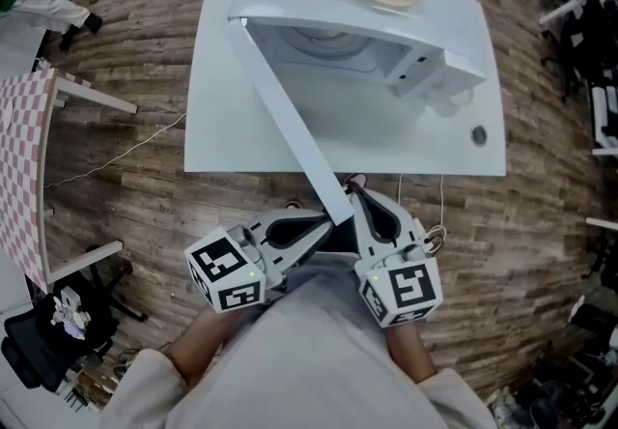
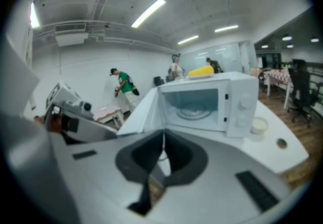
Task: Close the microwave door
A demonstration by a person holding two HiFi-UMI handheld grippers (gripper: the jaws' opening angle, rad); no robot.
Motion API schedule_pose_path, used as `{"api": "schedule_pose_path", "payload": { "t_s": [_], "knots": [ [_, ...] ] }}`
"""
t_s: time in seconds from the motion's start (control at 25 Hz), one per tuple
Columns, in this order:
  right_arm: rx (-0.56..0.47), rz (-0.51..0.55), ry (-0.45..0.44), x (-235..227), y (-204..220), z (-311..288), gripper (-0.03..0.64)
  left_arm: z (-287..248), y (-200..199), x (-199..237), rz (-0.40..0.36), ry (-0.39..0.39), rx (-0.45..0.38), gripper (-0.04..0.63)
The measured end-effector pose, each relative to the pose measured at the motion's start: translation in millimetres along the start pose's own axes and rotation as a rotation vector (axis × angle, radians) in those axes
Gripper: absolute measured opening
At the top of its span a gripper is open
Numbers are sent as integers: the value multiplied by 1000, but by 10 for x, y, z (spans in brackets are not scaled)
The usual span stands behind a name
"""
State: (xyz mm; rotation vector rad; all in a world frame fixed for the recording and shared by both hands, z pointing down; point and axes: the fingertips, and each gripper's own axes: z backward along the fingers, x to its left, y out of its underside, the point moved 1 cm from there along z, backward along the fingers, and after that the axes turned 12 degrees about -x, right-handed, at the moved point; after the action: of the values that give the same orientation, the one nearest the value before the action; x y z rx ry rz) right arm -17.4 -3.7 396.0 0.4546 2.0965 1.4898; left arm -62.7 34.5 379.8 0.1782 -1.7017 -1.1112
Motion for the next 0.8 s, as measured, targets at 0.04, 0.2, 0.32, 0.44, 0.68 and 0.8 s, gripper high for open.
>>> {"api": "schedule_pose_path", "payload": {
  "t_s": [0.04, 0.2, 0.32, 0.44, 0.68, 0.8],
  "knots": [
    [-1, -2, 2, -14, -3, -1, 23, -13, -6, -1, 0, 2, 0, 18],
    [-4, 2, 11, -58, -12, -1, 23, -60, -16, 0, 0, 10, 7, 18],
    [-7, 5, 12, -96, -30, 7, 23, -107, -22, -1, 2, 15, 9, 18],
    [-10, 0, 18, -140, -41, 25, 23, -162, -26, 0, 4, 20, 12, 18],
    [-16, -26, 26, -185, -75, 52, 23, -238, -38, 3, 3, 34, 25, 18],
    [-20, -31, 29, -218, -89, 63, 23, -282, -36, 6, 3, 36, 27, 18]
  ]
}}
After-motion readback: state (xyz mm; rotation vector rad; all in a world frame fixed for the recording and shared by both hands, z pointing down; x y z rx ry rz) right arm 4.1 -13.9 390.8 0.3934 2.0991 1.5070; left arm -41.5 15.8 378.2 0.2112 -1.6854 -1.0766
